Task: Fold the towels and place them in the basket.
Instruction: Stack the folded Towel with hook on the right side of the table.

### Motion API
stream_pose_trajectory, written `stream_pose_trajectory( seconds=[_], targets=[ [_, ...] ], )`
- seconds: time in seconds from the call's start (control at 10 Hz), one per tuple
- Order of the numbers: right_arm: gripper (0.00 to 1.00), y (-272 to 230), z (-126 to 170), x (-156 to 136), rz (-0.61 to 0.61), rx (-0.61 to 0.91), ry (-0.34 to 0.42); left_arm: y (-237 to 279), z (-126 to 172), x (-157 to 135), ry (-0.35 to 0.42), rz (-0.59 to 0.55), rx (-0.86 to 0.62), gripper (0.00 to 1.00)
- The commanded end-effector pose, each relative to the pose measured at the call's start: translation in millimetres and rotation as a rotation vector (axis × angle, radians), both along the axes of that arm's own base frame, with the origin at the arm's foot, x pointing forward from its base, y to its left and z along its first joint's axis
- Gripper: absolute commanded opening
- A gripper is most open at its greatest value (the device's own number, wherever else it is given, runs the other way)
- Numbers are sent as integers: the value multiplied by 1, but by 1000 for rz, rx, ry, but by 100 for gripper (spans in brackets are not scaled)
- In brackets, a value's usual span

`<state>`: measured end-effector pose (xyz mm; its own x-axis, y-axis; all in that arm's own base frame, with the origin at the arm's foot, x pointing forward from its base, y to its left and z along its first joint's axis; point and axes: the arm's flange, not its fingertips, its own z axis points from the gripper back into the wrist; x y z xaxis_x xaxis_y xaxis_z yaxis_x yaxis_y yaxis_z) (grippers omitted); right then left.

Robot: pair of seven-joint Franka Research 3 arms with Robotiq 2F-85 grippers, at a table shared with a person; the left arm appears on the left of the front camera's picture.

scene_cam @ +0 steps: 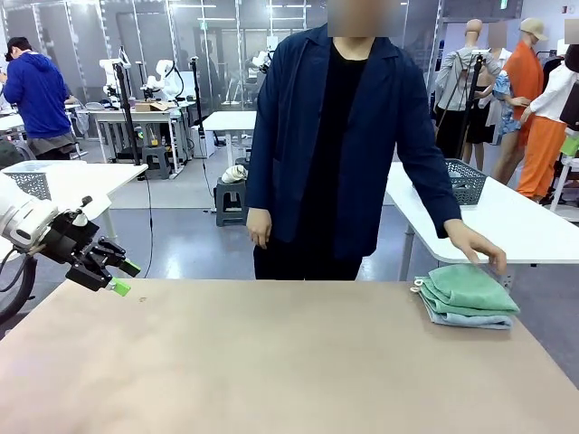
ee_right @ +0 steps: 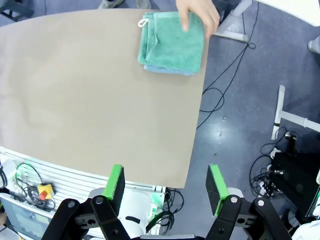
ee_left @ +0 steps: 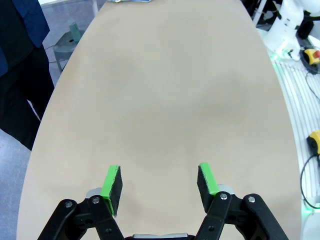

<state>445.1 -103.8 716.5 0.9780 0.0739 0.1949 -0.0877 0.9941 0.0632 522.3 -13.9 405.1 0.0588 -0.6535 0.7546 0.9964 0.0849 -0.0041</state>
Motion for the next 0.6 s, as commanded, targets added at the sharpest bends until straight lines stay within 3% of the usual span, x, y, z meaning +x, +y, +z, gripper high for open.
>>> stream_pose_trajectory(
  seconds=[0.0, 0.5],
  targets=[
    [82, 0, 0, 0, -5, -6, -1, -1, 1, 0, -4, 4, 6, 77],
    [82, 0, 0, 0, -5, -6, -1, -1, 1, 0, -4, 4, 6, 77]
  ],
)
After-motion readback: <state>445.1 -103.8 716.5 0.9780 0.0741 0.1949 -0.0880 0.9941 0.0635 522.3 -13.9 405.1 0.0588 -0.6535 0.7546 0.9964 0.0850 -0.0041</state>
